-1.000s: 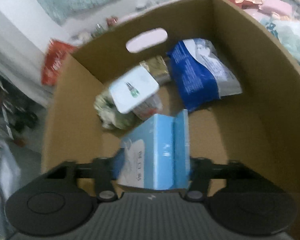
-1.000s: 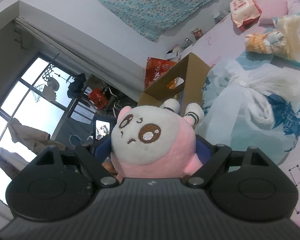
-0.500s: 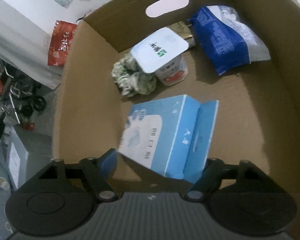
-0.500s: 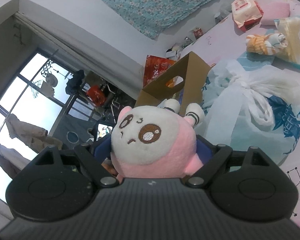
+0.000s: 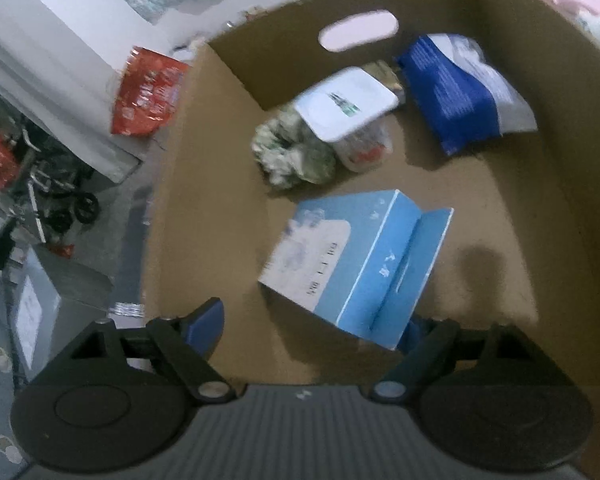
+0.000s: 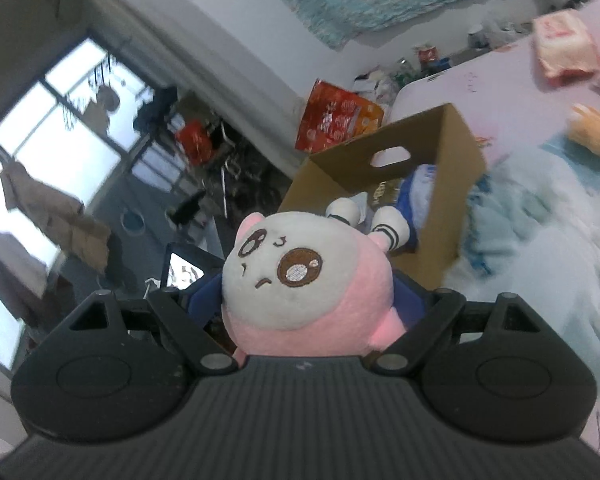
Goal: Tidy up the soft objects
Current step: 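Lower the pink plush toy into the box and open the right tool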
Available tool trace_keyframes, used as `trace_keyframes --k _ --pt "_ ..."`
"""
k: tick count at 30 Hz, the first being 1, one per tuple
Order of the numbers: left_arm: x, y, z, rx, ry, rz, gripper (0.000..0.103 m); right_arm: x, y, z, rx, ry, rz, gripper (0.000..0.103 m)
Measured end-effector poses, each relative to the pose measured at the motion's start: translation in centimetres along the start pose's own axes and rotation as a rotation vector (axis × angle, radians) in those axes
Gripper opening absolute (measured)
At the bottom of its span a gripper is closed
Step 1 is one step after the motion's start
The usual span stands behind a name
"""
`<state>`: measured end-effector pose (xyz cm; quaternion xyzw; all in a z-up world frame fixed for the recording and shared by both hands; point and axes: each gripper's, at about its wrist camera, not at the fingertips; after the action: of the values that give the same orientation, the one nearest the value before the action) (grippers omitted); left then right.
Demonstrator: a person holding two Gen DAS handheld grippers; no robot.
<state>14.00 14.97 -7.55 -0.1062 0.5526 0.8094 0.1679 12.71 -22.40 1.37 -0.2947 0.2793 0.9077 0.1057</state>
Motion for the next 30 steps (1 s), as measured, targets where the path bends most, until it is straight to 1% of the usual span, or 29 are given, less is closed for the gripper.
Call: trace_keyframes --k 1,3,6,8,11,13,16,18,21,24,27,30 --pt "-0.1 -0.3 0.0 0.013 0.013 0.011 0.087 -0.5 -0.9 0.4 0.01 0.02 0.015 0.088" --pt "-0.4 -0.6 0.2 0.041 0.049 0.025 0.087 -1.5 -3.4 1.2 0.065 0.07 0.061 0.088" --pt "-0.6 -0.3 0.8 0.083 0.096 0.014 0.088 -2.8 -7.1 2.1 0.154 0.15 0.13 0.087" --pt "-0.6 -0.1 1.2 0.112 0.113 0.008 0.092 -3.6 -9.4 2.4 0.194 0.184 0.167 0.087" --pt "-0.8 -0.4 1.7 0.161 0.15 0.03 0.093 -5.0 -13.2 3.2 0.245 0.253 0.225 0.087" --pt "-0.8 -0.6 1.6 0.152 0.151 0.035 0.097 -5.6 -15.9 3.7 0.286 0.299 0.275 0.087" --pt "-0.8 -0.7 1.2 0.143 0.14 0.038 0.097 -5.7 -19.9 4.1 0.348 0.354 0.353 0.087" --pt "-0.9 -0.7 1.0 0.135 0.131 0.047 0.097 -5.5 -22.2 3.7 0.381 0.375 0.407 0.087" --pt "-0.8 -0.8 0.2 0.114 0.09 0.057 0.097 -5.0 -24.2 2.7 0.434 0.387 0.458 0.089" --pt "-0.5 -0.5 -0.5 0.088 0.054 0.051 0.097 -5.2 -24.9 1.9 0.451 0.373 0.478 0.089" --pt "-0.4 -0.2 -0.3 0.081 0.04 0.048 0.097 -5.6 -24.8 1.3 0.454 0.364 0.461 0.089" --pt "-0.4 0.1 0.3 0.077 0.057 0.045 0.097 -5.8 -24.7 1.0 0.446 0.352 0.453 0.089"
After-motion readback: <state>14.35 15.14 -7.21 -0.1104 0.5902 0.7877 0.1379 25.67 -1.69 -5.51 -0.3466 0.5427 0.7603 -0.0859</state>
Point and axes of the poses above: each gripper's, at about its wrist camera, not at the fingertips, and y roughly against the way its jaws point, z to its left, x to its underside, and after that the axes turned 3 degrees about y, right-handed
